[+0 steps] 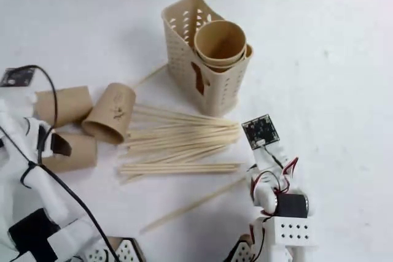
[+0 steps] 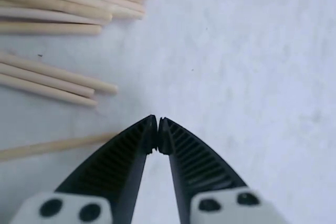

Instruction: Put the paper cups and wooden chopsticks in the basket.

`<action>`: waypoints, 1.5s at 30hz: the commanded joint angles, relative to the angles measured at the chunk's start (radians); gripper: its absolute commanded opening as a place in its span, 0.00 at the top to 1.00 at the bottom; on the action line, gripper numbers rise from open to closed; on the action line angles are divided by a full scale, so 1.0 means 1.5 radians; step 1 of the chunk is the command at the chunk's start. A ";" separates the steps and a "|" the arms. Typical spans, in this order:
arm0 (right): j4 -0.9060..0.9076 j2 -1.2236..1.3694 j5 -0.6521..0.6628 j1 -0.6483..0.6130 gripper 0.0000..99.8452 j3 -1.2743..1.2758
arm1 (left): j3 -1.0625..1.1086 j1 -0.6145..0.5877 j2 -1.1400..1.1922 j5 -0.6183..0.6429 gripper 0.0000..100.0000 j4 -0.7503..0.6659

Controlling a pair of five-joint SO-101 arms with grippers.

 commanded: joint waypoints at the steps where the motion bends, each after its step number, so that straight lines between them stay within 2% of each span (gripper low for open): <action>1: -0.013 -0.008 0.006 0.002 0.98 -0.004 | -0.015 0.052 -0.002 0.000 0.72 0.018; 7: -0.013 -0.008 0.006 0.002 0.98 -0.004 | -0.021 0.088 -0.004 0.002 0.72 0.029; 18: -0.013 -0.008 0.006 0.002 0.98 -0.004 | -0.165 0.184 -0.004 0.052 0.72 0.160; 24: -0.013 -0.009 0.006 0.002 0.98 -0.004 | -0.163 0.274 -0.004 0.059 0.72 0.174; 33: -0.014 -0.009 0.006 0.002 0.98 -0.004 | -0.164 0.408 -0.003 0.133 0.72 0.173; 40: -0.014 -0.009 0.006 0.002 0.98 -0.004 | -0.162 0.451 0.002 0.140 0.89 0.149; 45: -0.014 -0.009 0.006 0.002 0.98 -0.004 | -0.162 0.450 0.002 0.138 0.90 0.154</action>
